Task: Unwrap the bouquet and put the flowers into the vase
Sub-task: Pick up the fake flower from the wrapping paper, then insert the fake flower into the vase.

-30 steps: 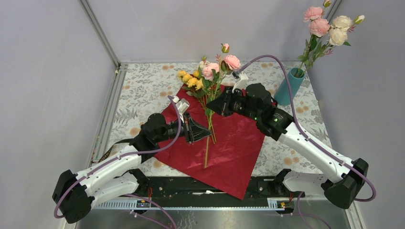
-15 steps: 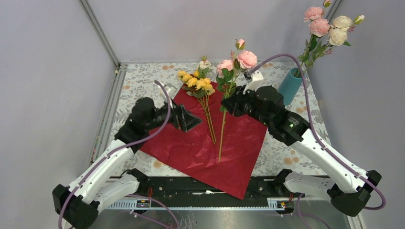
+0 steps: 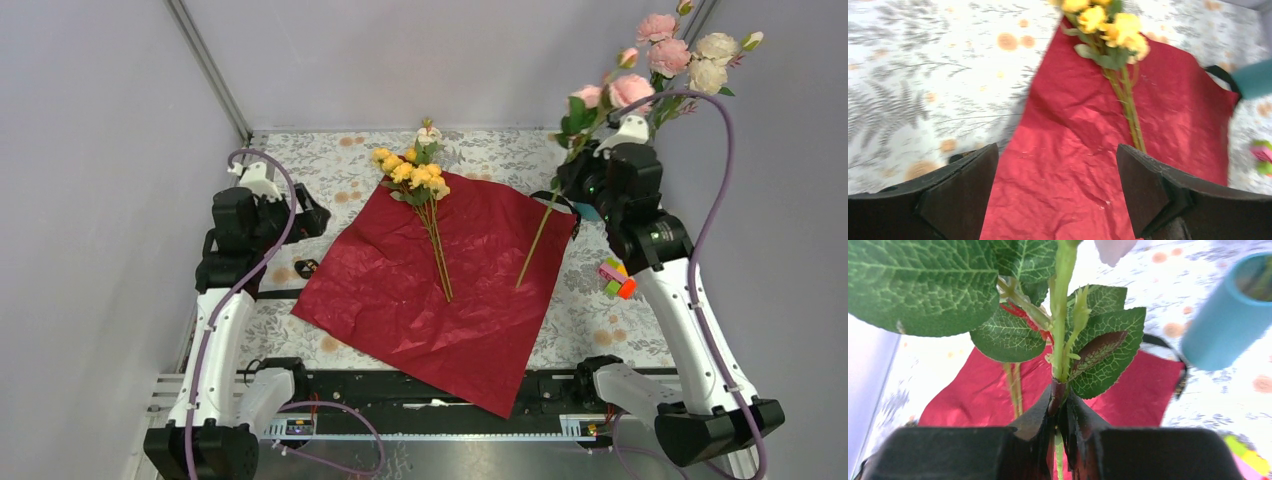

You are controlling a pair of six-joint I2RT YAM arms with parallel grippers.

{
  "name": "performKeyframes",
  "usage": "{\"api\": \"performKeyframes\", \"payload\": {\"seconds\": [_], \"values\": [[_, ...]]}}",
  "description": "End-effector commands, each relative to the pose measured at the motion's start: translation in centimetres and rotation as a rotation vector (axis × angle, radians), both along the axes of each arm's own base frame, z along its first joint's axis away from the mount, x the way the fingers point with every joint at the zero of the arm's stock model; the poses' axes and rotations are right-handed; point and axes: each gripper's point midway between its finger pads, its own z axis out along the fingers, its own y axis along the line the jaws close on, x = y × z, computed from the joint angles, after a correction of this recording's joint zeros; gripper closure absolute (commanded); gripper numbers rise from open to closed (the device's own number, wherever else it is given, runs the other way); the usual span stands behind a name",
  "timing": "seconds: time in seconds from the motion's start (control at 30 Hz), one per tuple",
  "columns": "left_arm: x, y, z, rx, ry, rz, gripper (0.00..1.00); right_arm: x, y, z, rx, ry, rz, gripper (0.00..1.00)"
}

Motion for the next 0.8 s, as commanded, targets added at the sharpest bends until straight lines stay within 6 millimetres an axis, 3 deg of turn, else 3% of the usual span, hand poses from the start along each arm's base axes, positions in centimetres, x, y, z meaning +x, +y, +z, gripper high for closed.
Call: {"api": "performKeyframes", "payload": {"seconds": [0.0,0.07,0.37,0.53,0.77], "values": [[0.3,5.1,0.3,0.159,-0.02,0.212,0.06,1.8,-4.2,5.2,-0.055,-0.136,-0.123,1.0],[0.1,5.9,-0.2,0.183,-0.01,0.249,0.06,2.6,-5.4,7.1,-0.108,-0.187,-0.166,1.0],[0.0,5.9,-0.5,0.189,-0.022,0.244,0.06,6.9,-9.2,14.3,-0.232,-0.315,-0.284,1.0],[0.0,6.0,-0.6,0.193,-0.018,0.247,0.06,8.8,-12.8,16.9,-0.276,-0.374,-0.39,1.0],[0.2,5.6,-0.3,0.181,-0.025,0.229,0.06,9.2,-18.2,20.0,-0.24,-0.489,-0.53,1.0]]}}
